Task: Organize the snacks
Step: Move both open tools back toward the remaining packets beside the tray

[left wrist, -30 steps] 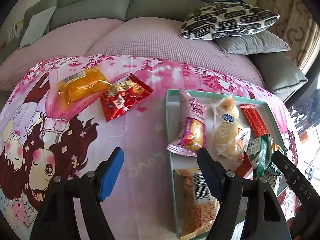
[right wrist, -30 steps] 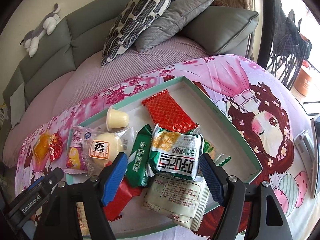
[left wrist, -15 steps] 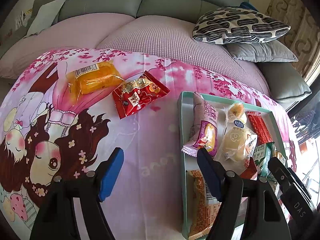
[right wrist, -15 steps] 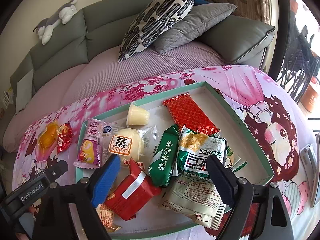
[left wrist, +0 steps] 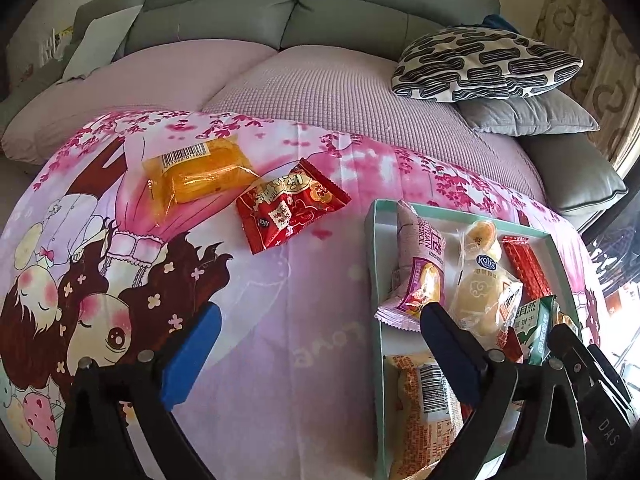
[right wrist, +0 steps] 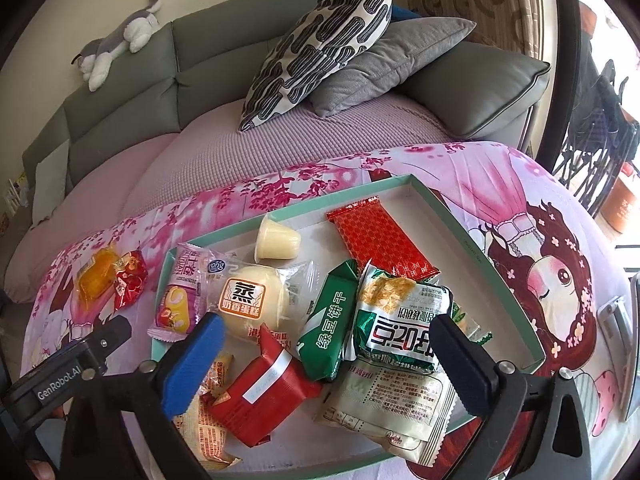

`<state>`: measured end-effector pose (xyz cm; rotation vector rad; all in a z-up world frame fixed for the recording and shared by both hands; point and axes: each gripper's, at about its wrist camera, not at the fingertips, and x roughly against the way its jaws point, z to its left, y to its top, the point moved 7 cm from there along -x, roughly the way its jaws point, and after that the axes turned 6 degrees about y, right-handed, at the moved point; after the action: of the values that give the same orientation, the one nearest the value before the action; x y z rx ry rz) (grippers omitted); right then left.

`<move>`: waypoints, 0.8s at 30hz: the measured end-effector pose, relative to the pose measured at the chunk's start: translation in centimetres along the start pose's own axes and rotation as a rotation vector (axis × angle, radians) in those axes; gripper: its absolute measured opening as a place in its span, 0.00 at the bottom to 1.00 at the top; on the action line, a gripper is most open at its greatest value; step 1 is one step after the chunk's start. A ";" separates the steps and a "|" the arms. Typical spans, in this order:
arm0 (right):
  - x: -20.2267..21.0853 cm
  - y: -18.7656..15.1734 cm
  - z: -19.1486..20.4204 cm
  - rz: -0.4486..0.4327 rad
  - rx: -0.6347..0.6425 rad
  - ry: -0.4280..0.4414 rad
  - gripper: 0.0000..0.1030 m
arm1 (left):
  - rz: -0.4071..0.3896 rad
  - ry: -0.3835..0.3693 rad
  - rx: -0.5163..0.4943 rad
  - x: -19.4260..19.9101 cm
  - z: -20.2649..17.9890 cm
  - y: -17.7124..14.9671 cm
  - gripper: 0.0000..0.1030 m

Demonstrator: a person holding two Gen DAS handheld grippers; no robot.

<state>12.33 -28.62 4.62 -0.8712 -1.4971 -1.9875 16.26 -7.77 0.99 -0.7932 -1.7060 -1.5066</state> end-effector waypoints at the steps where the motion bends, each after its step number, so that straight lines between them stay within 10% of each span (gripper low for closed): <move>1: 0.1 0.0 0.1 -0.003 0.005 0.001 1.00 | -0.002 -0.002 0.004 0.0 0.1 0.1 0.97; 24: -0.9 -1.1 7.3 0.013 0.117 0.110 1.00 | -0.124 0.061 0.125 1.8 7.5 2.1 0.97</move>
<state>13.53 -21.27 4.61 -0.7102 -1.5243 -1.8853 16.15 -0.10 3.13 -0.5803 -1.8122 -1.4733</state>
